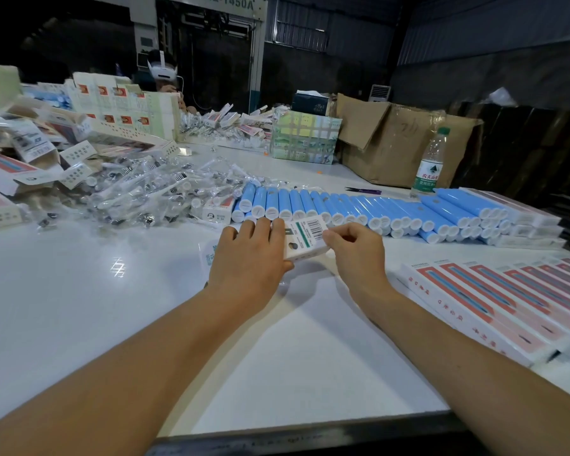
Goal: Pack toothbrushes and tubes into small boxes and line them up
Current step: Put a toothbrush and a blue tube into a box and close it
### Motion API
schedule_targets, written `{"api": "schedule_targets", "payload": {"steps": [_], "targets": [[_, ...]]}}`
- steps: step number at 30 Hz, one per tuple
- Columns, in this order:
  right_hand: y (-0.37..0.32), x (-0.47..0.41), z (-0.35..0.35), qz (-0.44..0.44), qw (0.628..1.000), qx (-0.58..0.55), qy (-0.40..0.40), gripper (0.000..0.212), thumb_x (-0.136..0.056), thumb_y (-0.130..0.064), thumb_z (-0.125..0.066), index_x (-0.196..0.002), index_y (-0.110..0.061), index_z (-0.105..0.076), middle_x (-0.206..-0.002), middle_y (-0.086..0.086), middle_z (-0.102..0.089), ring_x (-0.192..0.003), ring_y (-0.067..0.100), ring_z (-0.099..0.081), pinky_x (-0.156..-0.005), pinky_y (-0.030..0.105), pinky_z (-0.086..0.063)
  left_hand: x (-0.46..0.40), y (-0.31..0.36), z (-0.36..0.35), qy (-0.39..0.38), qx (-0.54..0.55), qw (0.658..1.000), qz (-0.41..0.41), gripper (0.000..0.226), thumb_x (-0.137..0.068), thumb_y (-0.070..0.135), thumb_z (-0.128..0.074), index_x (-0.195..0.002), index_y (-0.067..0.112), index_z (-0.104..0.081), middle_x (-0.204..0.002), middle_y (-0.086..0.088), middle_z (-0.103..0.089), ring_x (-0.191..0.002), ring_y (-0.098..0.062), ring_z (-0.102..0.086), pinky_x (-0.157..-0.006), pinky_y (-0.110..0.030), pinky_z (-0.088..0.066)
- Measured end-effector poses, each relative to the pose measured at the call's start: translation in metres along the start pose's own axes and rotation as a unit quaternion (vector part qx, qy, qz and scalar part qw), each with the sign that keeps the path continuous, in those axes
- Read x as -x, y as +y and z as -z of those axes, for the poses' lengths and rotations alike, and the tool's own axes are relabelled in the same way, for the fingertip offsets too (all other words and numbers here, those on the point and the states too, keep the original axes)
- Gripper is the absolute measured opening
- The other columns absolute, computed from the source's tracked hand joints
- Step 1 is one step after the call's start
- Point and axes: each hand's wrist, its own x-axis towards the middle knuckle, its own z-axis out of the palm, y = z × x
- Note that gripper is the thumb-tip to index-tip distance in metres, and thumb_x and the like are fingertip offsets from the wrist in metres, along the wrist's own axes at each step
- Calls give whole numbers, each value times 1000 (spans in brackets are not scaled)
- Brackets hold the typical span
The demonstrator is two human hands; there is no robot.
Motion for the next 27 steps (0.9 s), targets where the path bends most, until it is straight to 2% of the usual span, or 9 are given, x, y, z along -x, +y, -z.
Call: {"api": "schedule_targets", "payload": {"steps": [3,8,11,14,18,22,24,27], "targets": [[1,5,-3,47,998,48,-1,22,-87,-7,-62,-67,-15,-60,-68,-4,-60,-66,7,-52,-52,8,-38,1,0,2,-9,-17,1000,-4,66,-93,54,-42,-141,11,-27,-125,-5,-46,-110,-24,-44,-84,-35,-33],[2,6,-1,82,993,79,-8,14,-86,-4,-60,-73,-5,-63,-76,5,-62,-71,13,-52,-55,11,-37,4,0,6,12,-16,1000,-19,64,-84,50,-62,-130,7,-49,-109,-7,-58,-95,-26,-55,-75,-37,-40],[0,5,-2,55,997,41,-15,18,-87,-6,-59,-72,-15,-61,-73,-2,-61,-69,7,-53,-54,9,-40,3,0,5,6,7,1000,-8,63,-88,52,-53,-134,10,-41,-116,-6,-54,-102,-25,-50,-79,-36,-35],[0,3,-3,16,1000,7,-25,17,-88,-8,-61,-74,-19,-63,-78,-6,-64,-74,5,-58,-54,10,-45,2,2,2,2,6,1000,-8,64,-91,53,-46,-138,11,-33,-124,-5,-48,-108,-24,-46,-82,-36,-32],[-1,2,-5,-14,1000,4,-15,23,-86,-4,-62,-67,-17,-63,-78,-6,-64,-77,7,-61,-66,21,-53,1,3,1,4,-19,999,-28,63,-92,50,-47,-138,9,-34,-124,-7,-49,-107,-25,-47,-83,-37,-35],[-3,1,-4,-25,999,-35,-7,22,-87,-6,-63,-67,-15,-64,-74,-7,-64,-70,6,-59,-53,11,-48,-3,5,1,-2,-14,1000,-18,66,-93,53,-42,-141,10,-27,-128,-6,-46,-112,-24,-44,-87,-36,-34],[-5,1,-2,-27,997,-73,-9,22,-90,-9,-59,-69,-16,-65,-67,-6,-61,-60,5,-52,-48,14,-43,-6,5,3,-15,15,1000,0,66,-94,55,-39,-142,12,-23,-131,-4,-43,-116,-23,-41,-89,-36,-33],[-10,2,-2,-15,991,-132,8,21,-96,-19,-51,-81,-24,-65,-70,-8,-57,-61,7,-47,-54,19,-41,-15,1,15,2,104,994,44,60,-94,53,-37,-138,14,-29,-126,-5,-45,-112,-26,-46,-84,-37,-37]]}}
